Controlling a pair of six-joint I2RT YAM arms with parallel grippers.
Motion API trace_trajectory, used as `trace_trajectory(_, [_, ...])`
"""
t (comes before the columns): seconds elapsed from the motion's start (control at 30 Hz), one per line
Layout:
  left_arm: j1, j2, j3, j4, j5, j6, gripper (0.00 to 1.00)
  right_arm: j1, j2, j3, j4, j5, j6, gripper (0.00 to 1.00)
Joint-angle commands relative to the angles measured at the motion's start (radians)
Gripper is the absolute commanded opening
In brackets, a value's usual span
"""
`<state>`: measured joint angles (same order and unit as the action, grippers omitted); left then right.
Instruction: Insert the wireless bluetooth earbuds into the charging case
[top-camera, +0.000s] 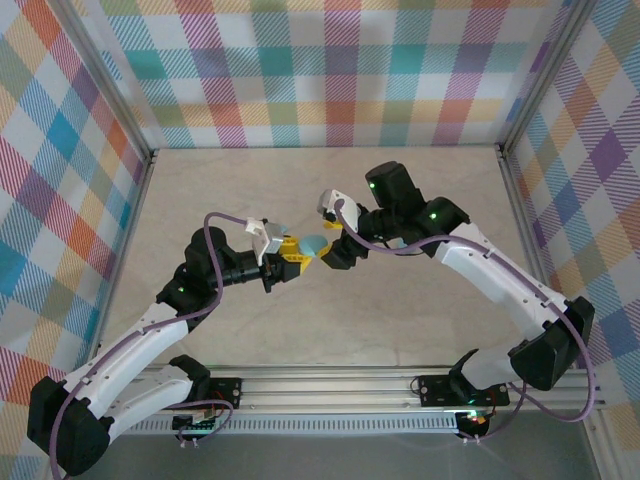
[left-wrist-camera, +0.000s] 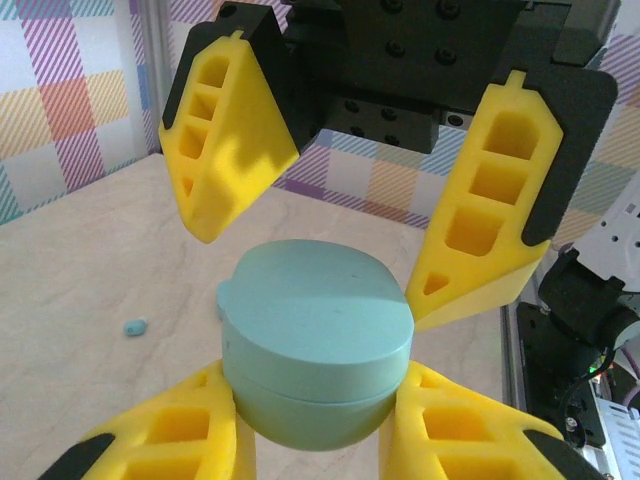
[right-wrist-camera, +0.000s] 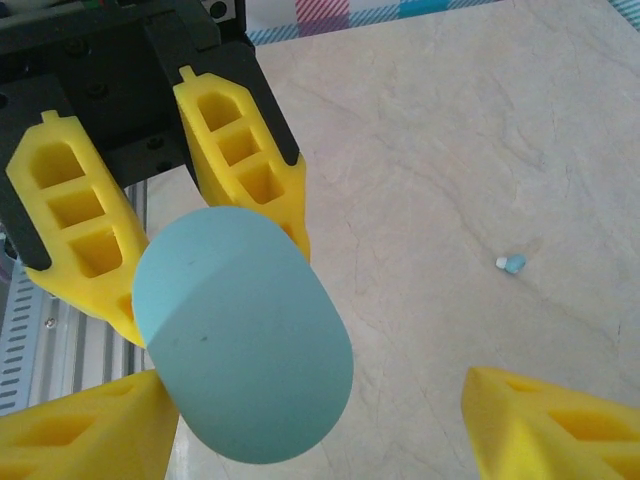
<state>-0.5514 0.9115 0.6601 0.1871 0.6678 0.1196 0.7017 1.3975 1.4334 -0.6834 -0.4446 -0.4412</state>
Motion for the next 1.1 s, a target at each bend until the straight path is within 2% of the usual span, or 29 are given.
trace_trajectory(0.0, [-0.008, -0.029, 0.006, 0.000, 0.095, 0.009, 0.13, -0.018, 0.014, 0.044, 0.059, 0.081, 0.036, 0.74])
trace_trajectory(0.7, [-0.008, -0.030, -0.005, -0.011, 0.074, 0.011, 0.13, -0.036, 0.032, 0.061, 0.057, 0.130, 0.101, 0.75])
trace_trajectory(0.97, [-0.002, -0.001, 0.007, -0.086, -0.078, -0.002, 0.12, -0.055, -0.019, 0.049, 0.050, 0.011, 0.152, 0.75])
trace_trajectory(1.07, [0.004, 0.006, -0.005, -0.070, -0.097, -0.016, 0.12, -0.078, -0.042, 0.038, 0.046, 0.001, 0.191, 0.76])
